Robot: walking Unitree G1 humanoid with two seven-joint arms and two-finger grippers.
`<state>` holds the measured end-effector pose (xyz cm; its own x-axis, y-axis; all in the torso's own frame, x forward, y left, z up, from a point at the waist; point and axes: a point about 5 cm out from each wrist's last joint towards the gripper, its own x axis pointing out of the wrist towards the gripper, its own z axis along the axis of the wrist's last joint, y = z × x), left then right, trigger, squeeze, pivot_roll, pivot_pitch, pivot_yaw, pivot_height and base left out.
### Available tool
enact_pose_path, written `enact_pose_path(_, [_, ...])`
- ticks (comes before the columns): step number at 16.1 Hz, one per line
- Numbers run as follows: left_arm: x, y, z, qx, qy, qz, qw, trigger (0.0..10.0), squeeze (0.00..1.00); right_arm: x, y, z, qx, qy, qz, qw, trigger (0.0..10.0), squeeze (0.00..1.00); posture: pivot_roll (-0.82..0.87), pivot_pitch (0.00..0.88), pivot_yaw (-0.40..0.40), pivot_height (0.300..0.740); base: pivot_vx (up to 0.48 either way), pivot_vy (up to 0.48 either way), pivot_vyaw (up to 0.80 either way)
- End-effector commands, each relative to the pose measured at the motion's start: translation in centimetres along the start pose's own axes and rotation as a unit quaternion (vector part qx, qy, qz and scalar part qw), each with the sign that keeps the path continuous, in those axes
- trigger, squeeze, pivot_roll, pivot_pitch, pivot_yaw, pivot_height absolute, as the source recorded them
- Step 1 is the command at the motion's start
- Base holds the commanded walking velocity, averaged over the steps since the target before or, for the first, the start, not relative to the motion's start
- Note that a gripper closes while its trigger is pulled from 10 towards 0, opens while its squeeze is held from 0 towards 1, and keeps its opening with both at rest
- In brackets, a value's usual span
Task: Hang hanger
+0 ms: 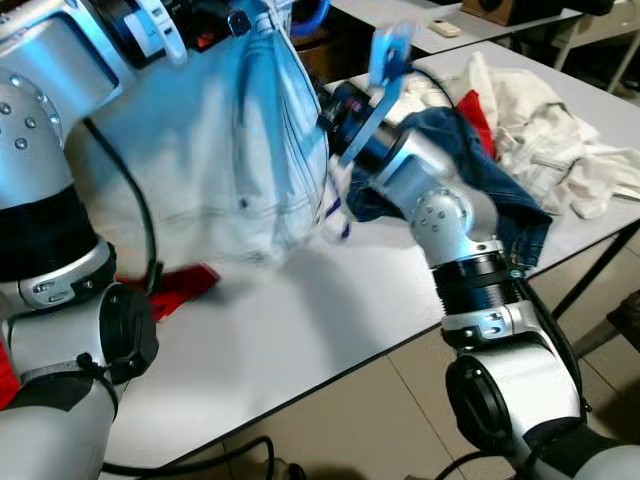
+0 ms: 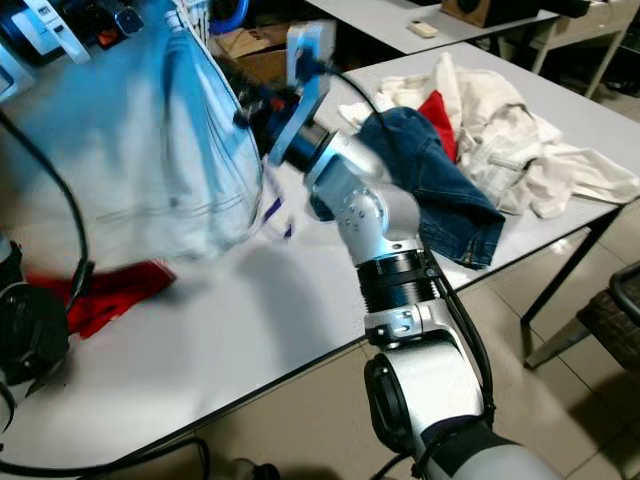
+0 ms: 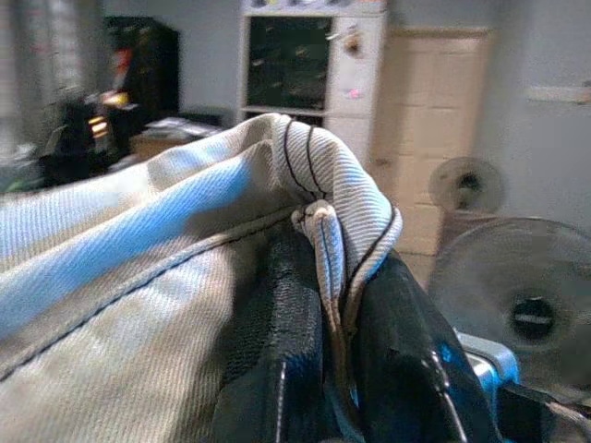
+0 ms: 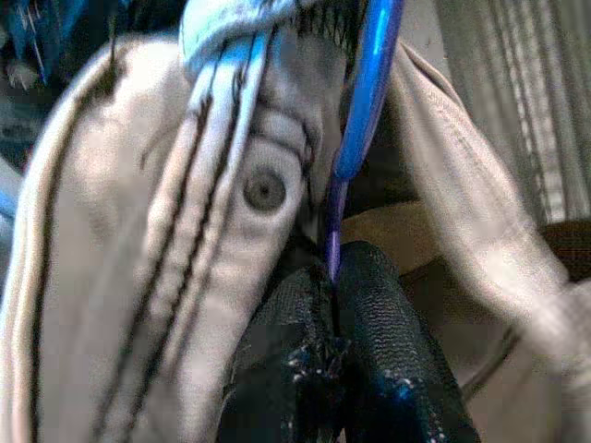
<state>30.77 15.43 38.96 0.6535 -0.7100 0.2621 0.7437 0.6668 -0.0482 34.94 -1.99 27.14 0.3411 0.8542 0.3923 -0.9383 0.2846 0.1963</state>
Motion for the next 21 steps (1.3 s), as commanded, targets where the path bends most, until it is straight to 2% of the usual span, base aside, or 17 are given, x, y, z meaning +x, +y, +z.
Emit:
enact_pose_path(1, [0.0,0.3,-0.1,0.015,0.014,0.026,0.999,0.0,0.00,-0.2,-0.1,-1.9,-0.009,0.054,-0.003,0.999,10.0,0.00,-0.03,0.000,0.089,0.740,0.000,0.000,0.00])
enact_pose_path(3, [0.3,0.5,-2.2,0.016,0.055,0.049,0.997,0.0,0.00,-2.5,-1.1,-3.1,-0.018,0.092,-0.054,0.994,10.0,0.00,-0.06,0.000,0.107,0.740,0.000,0.000,0.00])
enact_pose_path(5, [-0.2,0.7,-5.3,0.022,0.104,0.076,0.991,0.0,0.00,-6.1,-1.3,-3.3,-0.027,0.113,-0.100,0.988,10.0,0.00,-0.08,0.000,0.110,0.740,0.000,0.000,0.00])
enact_pose_path(6, [-0.5,0.8,-6.7,0.039,0.117,0.091,0.988,0.0,0.00,-8.0,-1.1,-3.5,-0.026,0.118,-0.117,0.986,10.0,0.00,-0.09,0.000,0.109,0.740,0.000,0.000,0.00])
enact_pose_path(7, [-0.6,0.8,-7.3,0.028,0.108,0.102,0.989,0.0,0.00,-9.5,-1.0,-3.7,-0.034,0.130,-0.141,0.981,10.0,0.00,-0.09,0.000,0.108,0.740,0.000,0.000,0.00])
enact_pose_path(8, [-0.6,1.0,-7.6,0.027,0.105,0.111,0.988,0.0,0.00,-10.2,-0.9,-3.9,-0.042,0.137,-0.152,0.978,10.0,0.00,-0.09,0.000,0.108,0.740,0.000,0.000,0.00])
enact_pose_path(9, [-0.8,1.3,-8.2,0.039,0.113,0.131,0.984,0.0,0.00,-11.6,-0.8,-4.0,-0.065,0.152,-0.174,0.971,10.0,0.00,-0.10,0.000,0.107,0.740,0.000,0.000,0.00])
enact_pose_path(10, [-1.4,2.0,-10.3,0.063,0.154,0.168,0.972,0.0,0.00,-13.7,-0.1,-4.0,-0.081,0.159,-0.202,0.963,10.0,0.00,-0.10,0.000,0.104,0.740,0.000,0.000,0.00])
enact_pose_path(11, [-1.5,2.1,-10.6,0.065,0.160,0.170,0.970,0.0,0.00,-13.9,0.0,-4.0,-0.082,0.159,-0.207,0.962,10.0,0.00,-0.10,0.000,0.104,0.740,0.000,0.000,0.00])
enact_pose_path(13, [-1.9,2.1,-12.2,0.102,0.195,0.171,0.960,0.0,0.00,-15.8,0.2,-4.4,-0.083,0.164,-0.250,0.951,10.0,0.00,-0.12,0.000,0.107,0.740,0.000,0.000,0.00])
enact_pose_path(14, [-1.7,1.4,-12.2,0.092,0.190,0.150,0.966,0.0,0.00,-16.8,-0.1,-4.8,-0.076,0.161,-0.284,0.942,10.0,0.00,-0.12,0.000,0.104,0.740,0.000,0.000,0.00])
enact_pose_path(15, [-1.5,0.4,-11.7,0.067,0.178,0.111,0.975,0.0,0.00,-17.4,-0.5,-4.8,-0.056,0.136,-0.317,0.937,10.0,0.00,-0.12,0.000,0.104,0.740,0.000,0.000,0.00])
enact_pose_path(16, [-1.5,0.1,-11.6,0.063,0.179,0.096,0.977,0.0,0.00,-17.5,-0.6,-4.8,-0.047,0.126,-0.324,0.937,10.0,0.00,-0.12,0.000,0.104,0.740,0.000,0.000,0.00])
enact_pose_path(18, [-1.5,-1.0,-11.5,0.009,0.174,0.049,0.983,0.0,0.00,-16.2,-1.5,-4.5,0.013,0.085,-0.306,0.948,10.0,0.00,-0.10,0.000,0.102,0.740,0.000,0.000,0.00])
enact_pose_path(20, [-1.4,-1.3,-11.8,0.018,0.188,0.034,0.981,0.0,0.00,-14.1,-1.8,-5.1,0.066,0.095,-0.248,0.962,10.0,0.00,-0.08,0.000,0.100,0.740,0.000,0.000,0.00])
enact_pose_path(21, [-1.3,-1.2,-11.7,0.024,0.190,0.036,0.981,0.0,0.00,-13.7,-1.7,-5.6,0.085,0.112,-0.222,0.965,10.0,0.00,-0.07,0.000,0.096,0.740,0.000,0.000,0.00])
